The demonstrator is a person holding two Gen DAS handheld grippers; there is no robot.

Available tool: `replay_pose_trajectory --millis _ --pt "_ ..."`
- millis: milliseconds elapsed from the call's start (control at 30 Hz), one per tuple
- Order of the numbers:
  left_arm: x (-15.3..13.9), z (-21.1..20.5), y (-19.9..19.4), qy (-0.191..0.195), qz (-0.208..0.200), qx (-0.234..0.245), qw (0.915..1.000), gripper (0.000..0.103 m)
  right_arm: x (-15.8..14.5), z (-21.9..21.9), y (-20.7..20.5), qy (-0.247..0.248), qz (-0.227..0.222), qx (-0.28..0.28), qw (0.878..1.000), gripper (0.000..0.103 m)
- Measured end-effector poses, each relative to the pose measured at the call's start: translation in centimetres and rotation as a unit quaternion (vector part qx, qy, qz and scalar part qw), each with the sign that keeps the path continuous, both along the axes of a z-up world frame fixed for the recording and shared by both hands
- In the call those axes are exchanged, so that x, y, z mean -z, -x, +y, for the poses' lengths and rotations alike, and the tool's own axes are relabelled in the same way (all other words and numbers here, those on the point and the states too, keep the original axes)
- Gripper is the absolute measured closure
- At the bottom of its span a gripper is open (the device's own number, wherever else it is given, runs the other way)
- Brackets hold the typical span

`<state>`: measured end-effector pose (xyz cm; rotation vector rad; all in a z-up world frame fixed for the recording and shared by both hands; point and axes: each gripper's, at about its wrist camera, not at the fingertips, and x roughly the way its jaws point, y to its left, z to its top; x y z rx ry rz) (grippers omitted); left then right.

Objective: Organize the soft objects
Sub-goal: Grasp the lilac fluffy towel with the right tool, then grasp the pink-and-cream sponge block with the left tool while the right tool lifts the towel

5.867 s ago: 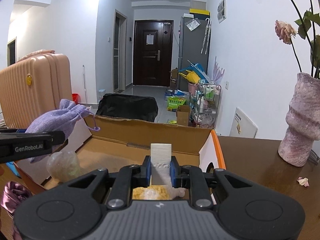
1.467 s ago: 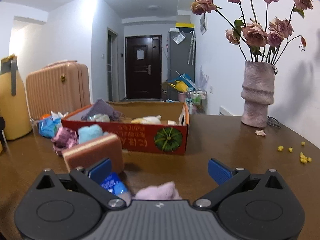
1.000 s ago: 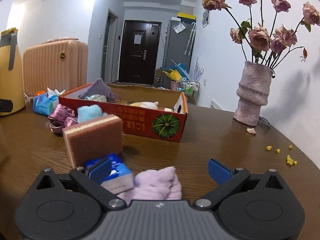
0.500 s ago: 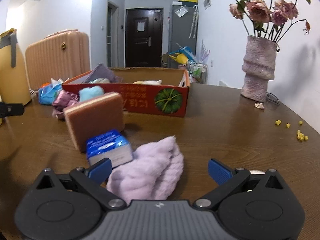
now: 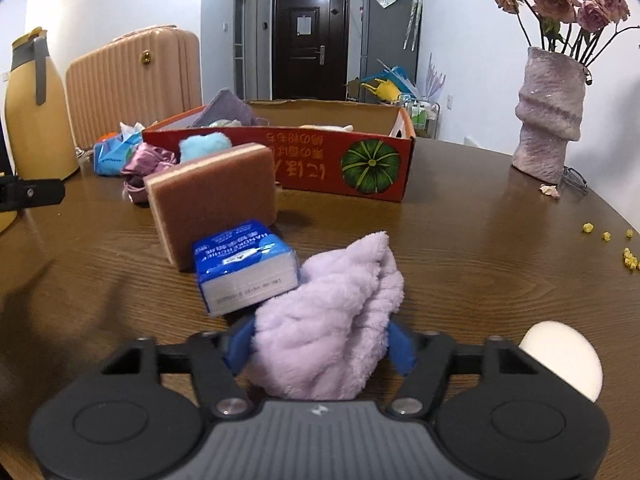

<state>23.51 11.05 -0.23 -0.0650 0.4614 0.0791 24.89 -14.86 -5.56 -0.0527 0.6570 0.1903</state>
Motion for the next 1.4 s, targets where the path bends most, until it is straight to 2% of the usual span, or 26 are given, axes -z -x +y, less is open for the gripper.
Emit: replay_pose_trajectory --millis 100,200,400,700,1000,1400 --pt "0.0 0.0 0.0 0.002 -0.001 0.000 1.0000 0.000 -0.3 -0.7 0.3 -0.020 -0.010 0.006 1.000 0.063" --pt "0.0 0.0 0.0 0.002 -0.002 0.001 1.0000 0.000 -0.7 -1.2 0.4 -0.032 -0.021 0.012 0.999 0.073" --pt "0.1 -0.3 0.2 0.002 -0.006 0.008 0.9999 0.000 -1.8 -2.5 0.8 -0.039 -0.065 0.028 0.997 0.074" --pt "0.3 -2.5 0.3 0.001 -0.016 0.037 0.9992 0.000 -2.8 -2.6 -0.5 -0.019 -0.099 0.013 0.995 0.074" --pt "0.7 -5.6 -1.1 0.008 -0.013 0.063 0.9979 0.000 -2.9 -2.0 -3.6 -0.012 -0.113 0.005 0.993 0.074" --pt "1.9 -10.4 -5.9 -0.004 0.016 0.092 0.9956 0.000 -2.3 -4.0 -6.5 -0.029 -0.126 0.021 0.991 0.073"
